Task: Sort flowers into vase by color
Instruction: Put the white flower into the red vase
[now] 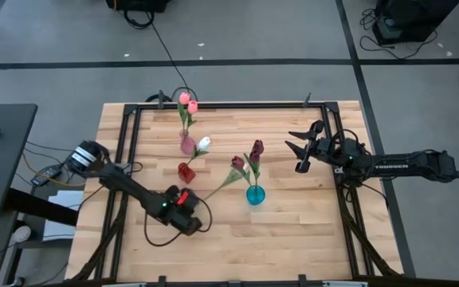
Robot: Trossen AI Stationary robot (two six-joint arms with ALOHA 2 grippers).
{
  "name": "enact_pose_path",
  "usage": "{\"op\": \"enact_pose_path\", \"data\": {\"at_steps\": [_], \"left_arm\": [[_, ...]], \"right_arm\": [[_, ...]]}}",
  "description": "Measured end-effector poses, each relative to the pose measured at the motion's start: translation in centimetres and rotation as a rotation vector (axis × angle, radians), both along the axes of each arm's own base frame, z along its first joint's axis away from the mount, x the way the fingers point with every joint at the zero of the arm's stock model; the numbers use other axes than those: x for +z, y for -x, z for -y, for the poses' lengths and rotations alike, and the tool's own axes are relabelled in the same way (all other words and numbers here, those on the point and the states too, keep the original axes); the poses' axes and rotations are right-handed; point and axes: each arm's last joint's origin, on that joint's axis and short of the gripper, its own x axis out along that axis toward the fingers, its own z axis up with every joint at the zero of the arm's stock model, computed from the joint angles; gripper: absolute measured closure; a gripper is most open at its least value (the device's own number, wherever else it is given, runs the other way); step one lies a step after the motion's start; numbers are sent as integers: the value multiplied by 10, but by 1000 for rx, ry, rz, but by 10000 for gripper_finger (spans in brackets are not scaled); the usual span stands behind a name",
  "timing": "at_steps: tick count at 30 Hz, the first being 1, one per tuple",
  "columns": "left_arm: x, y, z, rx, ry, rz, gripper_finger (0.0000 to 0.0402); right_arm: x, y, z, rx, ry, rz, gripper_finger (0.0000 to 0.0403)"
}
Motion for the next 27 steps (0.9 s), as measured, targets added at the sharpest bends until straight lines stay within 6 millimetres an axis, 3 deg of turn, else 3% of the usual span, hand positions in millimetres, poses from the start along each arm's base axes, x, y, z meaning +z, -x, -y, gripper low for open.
{"op": "enact_pose_path", "data": {"at_steps": [9,15,21,27], "left_arm": [[15,22,15,-121,317,-231,400],[15,28,24,-136,414,-294,394],[19,25,25,-93,424,-277,343],[37,17,27,-109,373,-276,289]], "right_arm": [[0,0,0,0,1,4,234],[0,0,0,1,1,4,234],[0,0,0,1,1,5,234],[0,0,0,1,1,5,234]]}}
